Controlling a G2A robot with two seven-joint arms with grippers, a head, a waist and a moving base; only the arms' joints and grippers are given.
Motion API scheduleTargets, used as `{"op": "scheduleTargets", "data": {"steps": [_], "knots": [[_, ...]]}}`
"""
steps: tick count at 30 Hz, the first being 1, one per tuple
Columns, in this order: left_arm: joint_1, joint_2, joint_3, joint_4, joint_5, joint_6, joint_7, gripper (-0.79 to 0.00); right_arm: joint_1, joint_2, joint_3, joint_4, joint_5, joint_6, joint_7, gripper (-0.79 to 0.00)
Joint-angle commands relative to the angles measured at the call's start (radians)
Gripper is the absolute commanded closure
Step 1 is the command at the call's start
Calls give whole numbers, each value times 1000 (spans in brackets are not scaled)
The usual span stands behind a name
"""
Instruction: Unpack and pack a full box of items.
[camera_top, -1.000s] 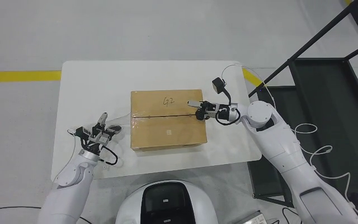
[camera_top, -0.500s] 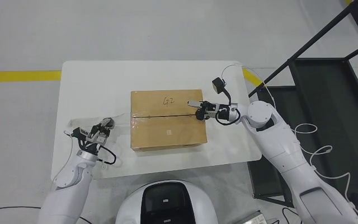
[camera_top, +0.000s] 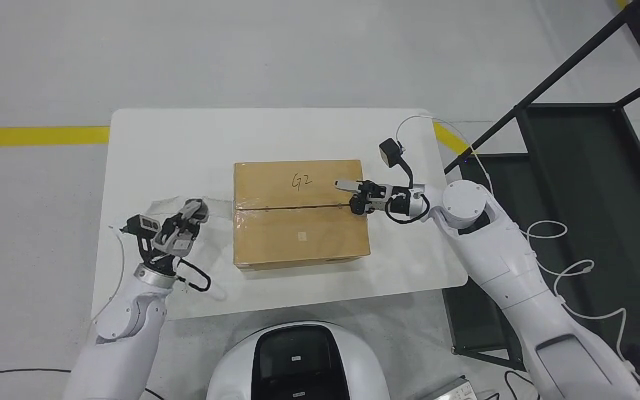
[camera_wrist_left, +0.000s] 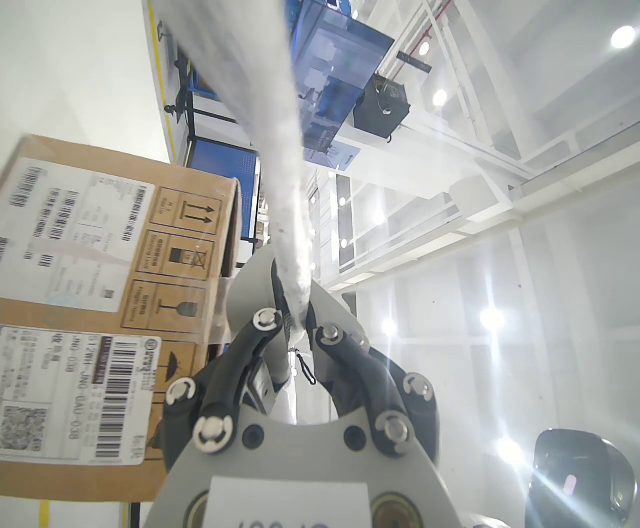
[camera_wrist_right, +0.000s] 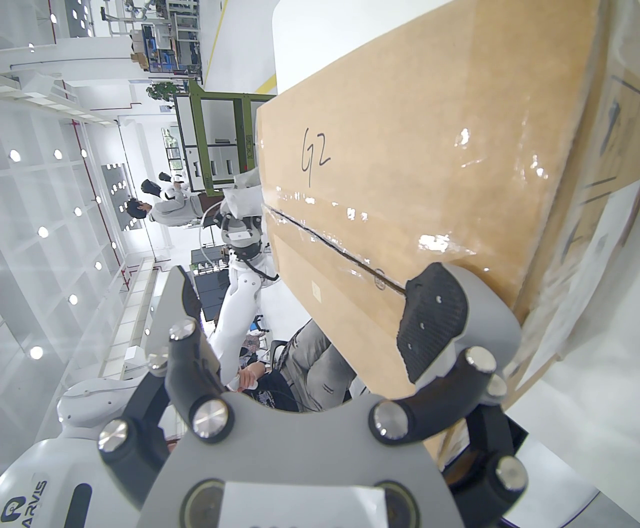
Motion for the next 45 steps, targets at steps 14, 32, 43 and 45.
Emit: {"op": "scheduleTargets", "data": {"steps": [14,32,43,45], "knots": [[-91,-15,124,-75,310,91,92,0,0,0,0,0,0,0,0,-785],[-61,-4,144,-218,746,231,199,0,0,0,0,0,0,0,0,-785],[-72,-8,211,-274,994,318,243,0,0,0,0,0,0,0,0,-785],[-75,-10,221,-276,1012,330,252,0,0,0,0,0,0,0,0,-785]]}}
